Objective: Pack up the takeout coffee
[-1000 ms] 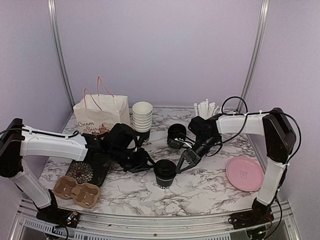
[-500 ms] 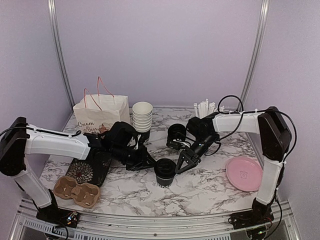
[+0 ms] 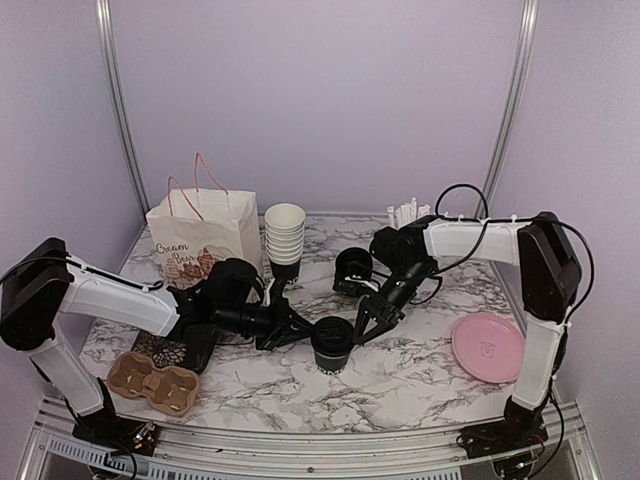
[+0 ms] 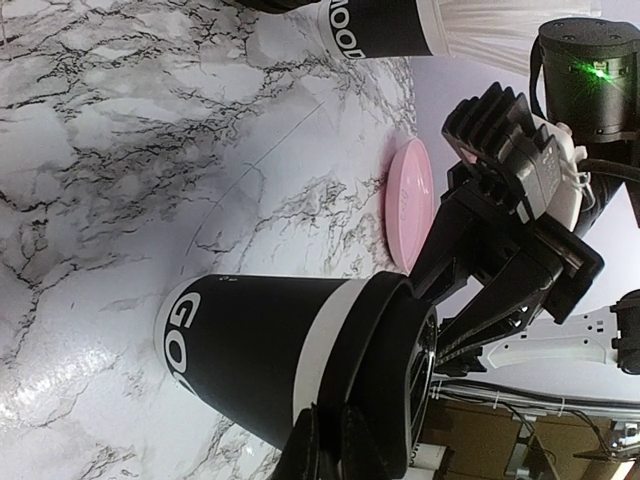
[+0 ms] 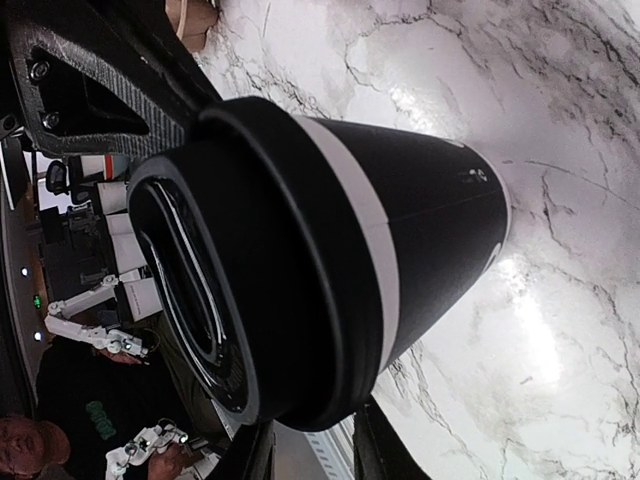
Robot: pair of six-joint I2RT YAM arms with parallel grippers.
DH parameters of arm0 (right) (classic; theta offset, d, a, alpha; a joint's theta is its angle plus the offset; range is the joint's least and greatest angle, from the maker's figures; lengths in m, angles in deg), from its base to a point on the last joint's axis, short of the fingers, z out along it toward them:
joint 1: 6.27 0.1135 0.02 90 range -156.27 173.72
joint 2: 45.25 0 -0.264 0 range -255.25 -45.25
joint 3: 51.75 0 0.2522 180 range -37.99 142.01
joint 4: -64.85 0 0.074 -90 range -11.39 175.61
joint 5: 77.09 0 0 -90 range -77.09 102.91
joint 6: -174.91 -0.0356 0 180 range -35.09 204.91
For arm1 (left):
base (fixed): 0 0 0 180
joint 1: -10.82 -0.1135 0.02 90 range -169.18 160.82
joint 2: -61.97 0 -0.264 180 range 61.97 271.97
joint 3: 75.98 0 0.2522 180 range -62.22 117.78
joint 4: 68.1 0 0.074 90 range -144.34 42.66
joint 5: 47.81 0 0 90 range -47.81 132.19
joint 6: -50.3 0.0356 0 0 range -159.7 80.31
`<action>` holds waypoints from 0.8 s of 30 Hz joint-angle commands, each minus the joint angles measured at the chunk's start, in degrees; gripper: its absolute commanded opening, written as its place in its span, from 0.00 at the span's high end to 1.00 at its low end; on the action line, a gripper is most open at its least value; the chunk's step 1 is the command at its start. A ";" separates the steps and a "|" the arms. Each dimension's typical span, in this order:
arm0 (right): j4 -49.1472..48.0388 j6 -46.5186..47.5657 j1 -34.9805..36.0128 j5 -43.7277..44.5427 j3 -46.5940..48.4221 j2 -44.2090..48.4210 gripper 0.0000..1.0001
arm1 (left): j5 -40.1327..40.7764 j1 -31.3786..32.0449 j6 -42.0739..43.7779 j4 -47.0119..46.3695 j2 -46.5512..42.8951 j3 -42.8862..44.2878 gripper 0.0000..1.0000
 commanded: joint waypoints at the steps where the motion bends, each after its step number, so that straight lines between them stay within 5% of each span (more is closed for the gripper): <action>1: -16.63 0.53 1.17 23.72 -0.20 -5.57 0.74 | -3.15 4.99 -1.76 23.88 8.40 -3.90 1.00; 7: -14.70 5.17 -1.52 14.03 1.08 2.62 0.69 | 8.01 6.17 6.05 33.59 -2.62 7.29 0.82; 15: -10.00 10.70 -4.43 4.71 4.19 9.29 0.54 | 12.62 6.54 10.46 35.53 -8.65 14.80 0.63; 20: -7.34 17.37 -4.22 3.05 6.01 12.21 0.47 | 18.54 6.58 17.41 36.74 -12.07 16.95 0.54; 24: -12.39 24.93 -0.71 9.75 1.58 17.93 0.32 | 31.90 6.57 26.73 40.49 -16.71 19.63 0.40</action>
